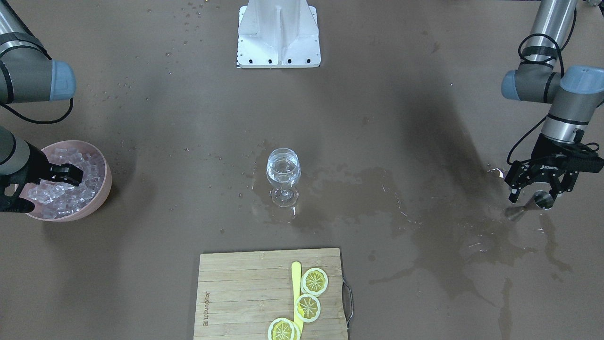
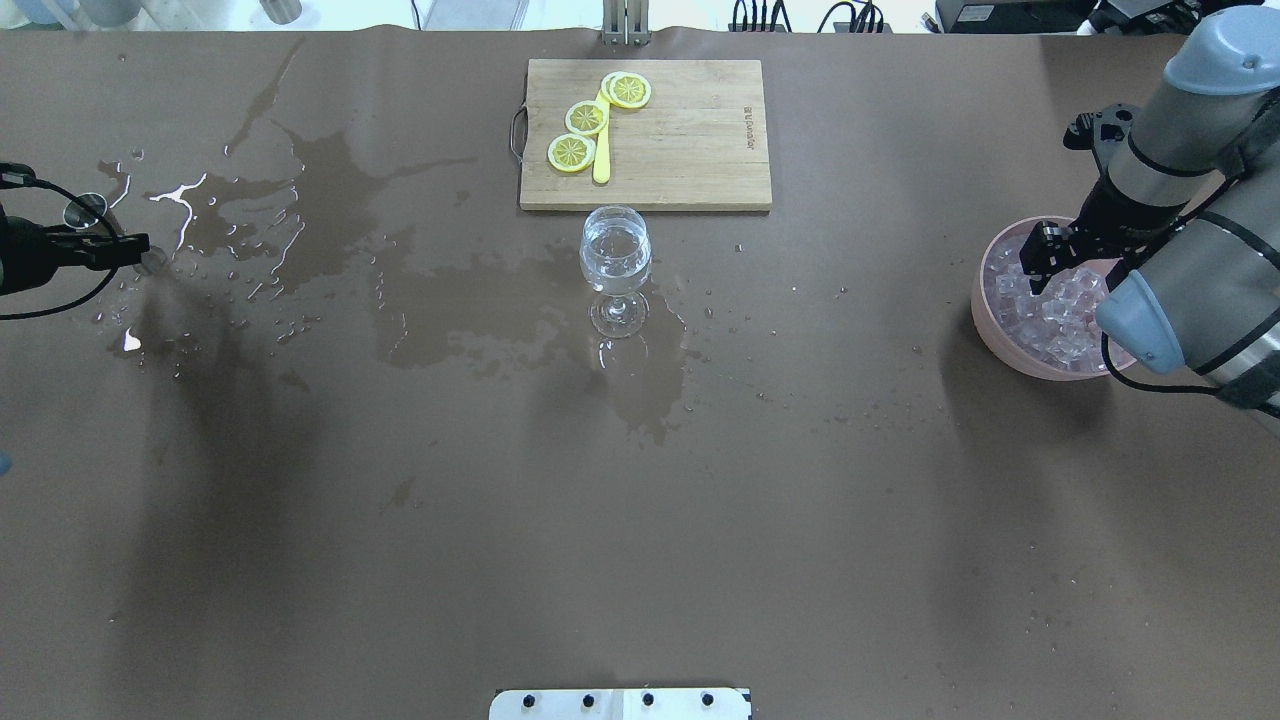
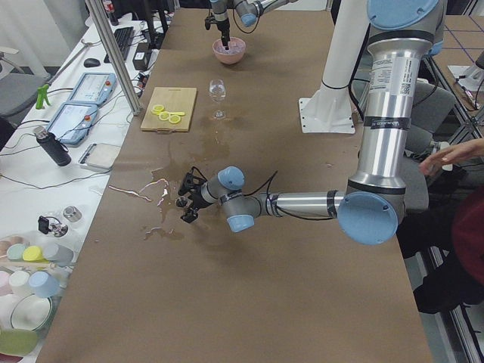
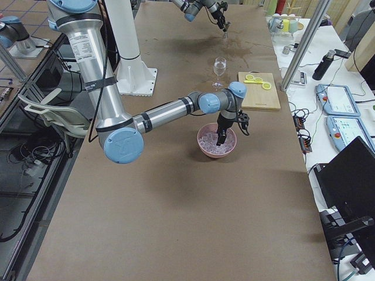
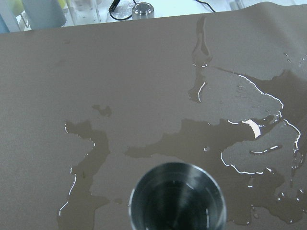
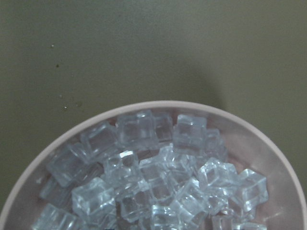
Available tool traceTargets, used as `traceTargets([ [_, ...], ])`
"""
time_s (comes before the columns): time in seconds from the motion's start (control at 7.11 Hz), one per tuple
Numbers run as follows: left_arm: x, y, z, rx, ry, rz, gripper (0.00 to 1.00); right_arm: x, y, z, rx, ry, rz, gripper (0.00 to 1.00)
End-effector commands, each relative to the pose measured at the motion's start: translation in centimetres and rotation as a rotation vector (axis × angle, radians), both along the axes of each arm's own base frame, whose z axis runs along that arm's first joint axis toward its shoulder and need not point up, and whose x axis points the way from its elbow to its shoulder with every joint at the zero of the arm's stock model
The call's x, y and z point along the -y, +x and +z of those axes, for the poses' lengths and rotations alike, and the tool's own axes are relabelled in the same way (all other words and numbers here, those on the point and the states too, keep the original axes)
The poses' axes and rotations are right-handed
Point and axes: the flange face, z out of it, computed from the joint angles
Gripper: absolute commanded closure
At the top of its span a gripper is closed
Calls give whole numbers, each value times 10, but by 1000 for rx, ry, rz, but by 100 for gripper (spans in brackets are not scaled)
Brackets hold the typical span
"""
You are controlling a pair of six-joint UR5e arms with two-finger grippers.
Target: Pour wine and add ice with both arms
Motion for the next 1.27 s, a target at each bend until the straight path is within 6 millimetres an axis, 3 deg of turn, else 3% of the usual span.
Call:
traceTargets([
  [0.0, 5, 1, -3, 7, 12, -19, 3, 3, -2, 7, -19, -58, 55, 12],
  [0.28, 1, 5, 5, 10, 12, -14, 3, 3, -3, 10, -23, -61, 54, 12],
  [0.42, -3, 5, 21, 9, 30, -25, 3, 3, -5, 12, -26, -66, 52, 16],
  [0.56, -5, 6, 24, -2, 49, -28, 3, 2, -8, 19, -34, -86, 58, 19],
  [0.84, -10, 4, 24, -20, 67, -36, 3, -7, -29, 14, -40, -117, 73, 21],
  [0.98, -9, 3, 23, -15, 74, -53, 3, -8, -32, 14, -41, -117, 67, 26],
  [1.12, -8, 4, 22, -20, 72, -56, 3, -9, -32, 14, -40, -116, 67, 37],
])
